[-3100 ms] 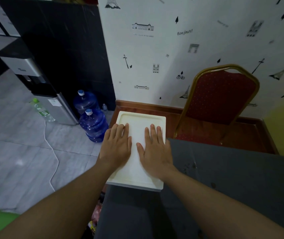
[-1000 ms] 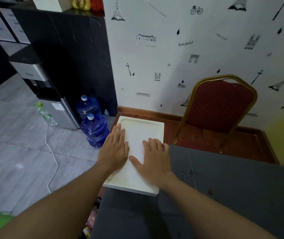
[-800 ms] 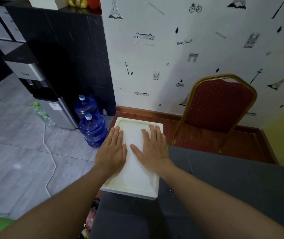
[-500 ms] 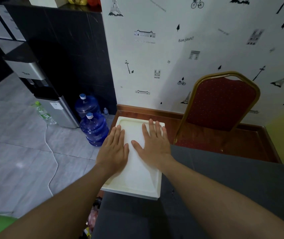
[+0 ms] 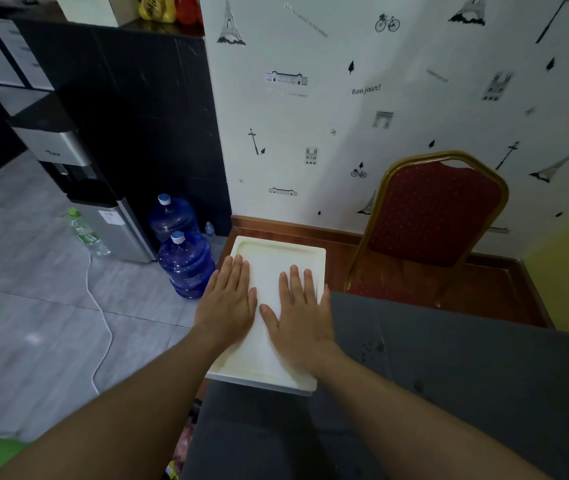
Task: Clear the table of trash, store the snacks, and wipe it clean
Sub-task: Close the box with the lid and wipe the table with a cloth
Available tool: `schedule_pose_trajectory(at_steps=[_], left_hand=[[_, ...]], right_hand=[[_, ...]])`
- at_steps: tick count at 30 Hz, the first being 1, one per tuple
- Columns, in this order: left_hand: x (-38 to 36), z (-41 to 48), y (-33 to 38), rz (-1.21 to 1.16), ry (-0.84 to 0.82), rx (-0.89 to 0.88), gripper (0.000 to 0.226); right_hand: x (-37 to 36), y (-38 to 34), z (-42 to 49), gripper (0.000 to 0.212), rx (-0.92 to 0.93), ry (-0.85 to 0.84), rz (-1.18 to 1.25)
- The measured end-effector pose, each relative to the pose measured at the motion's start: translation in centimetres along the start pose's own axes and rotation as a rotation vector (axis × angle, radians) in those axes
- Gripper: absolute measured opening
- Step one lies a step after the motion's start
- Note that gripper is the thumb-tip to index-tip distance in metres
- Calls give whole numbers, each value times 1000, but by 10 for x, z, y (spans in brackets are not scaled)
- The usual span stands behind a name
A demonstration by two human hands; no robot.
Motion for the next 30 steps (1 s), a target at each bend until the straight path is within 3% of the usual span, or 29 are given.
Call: schedule_pose_trajectory(at_steps=[6, 10, 30], left_hand=[[10, -2, 1, 135, -124, -18, 66], [19, -18, -1, 107, -162, -52, 63], [92, -101, 75, 17, -39, -310, 66]], right_hand=[[7, 4, -2, 81, 57, -124, 64], [23, 10, -18, 75, 78, -91, 182], [103, 62, -154, 77, -231, 8, 182]])
Point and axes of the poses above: each hand's wrist, its own z-axis towards the middle knuckle, its own x-axis out of the back of the hand, y = z × x, the point moved 10 cm from there along z, towards the middle knuckle, and after that the axes turned 12 degrees about x, right-handed, at the moved point
